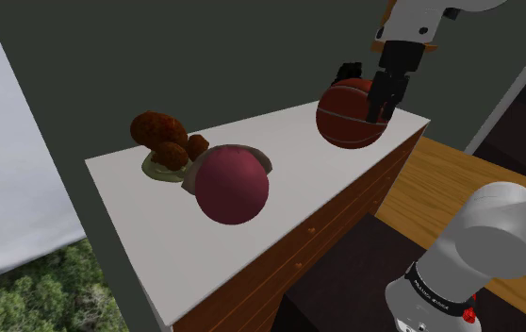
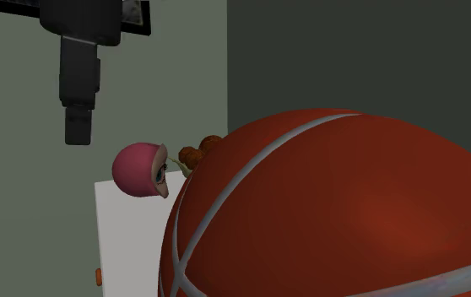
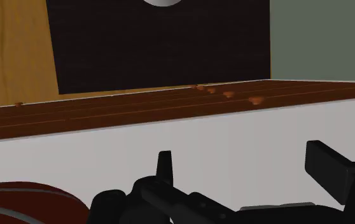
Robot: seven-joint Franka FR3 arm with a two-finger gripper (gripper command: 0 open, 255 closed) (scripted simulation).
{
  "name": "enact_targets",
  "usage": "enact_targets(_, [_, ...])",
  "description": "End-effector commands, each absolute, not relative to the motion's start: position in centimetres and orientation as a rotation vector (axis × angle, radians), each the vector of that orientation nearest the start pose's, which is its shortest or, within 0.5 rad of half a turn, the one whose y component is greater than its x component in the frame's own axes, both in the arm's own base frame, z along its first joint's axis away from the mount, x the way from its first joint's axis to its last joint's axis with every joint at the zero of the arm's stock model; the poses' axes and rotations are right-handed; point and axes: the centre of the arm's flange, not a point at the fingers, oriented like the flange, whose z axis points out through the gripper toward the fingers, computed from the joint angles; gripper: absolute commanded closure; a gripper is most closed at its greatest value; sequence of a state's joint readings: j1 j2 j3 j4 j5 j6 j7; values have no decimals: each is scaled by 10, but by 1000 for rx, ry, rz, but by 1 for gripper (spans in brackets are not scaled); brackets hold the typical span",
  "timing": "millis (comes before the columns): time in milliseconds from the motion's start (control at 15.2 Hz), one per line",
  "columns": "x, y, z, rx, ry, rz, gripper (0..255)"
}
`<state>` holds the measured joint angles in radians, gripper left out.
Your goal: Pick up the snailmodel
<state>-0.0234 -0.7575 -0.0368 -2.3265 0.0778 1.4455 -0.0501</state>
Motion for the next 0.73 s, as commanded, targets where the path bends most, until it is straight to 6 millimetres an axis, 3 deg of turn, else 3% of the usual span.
enact_targets(0, [301,-12,586,-3027,-10,180,0])
enact_targets(660, [416,56,567,-3025,-553,159,0])
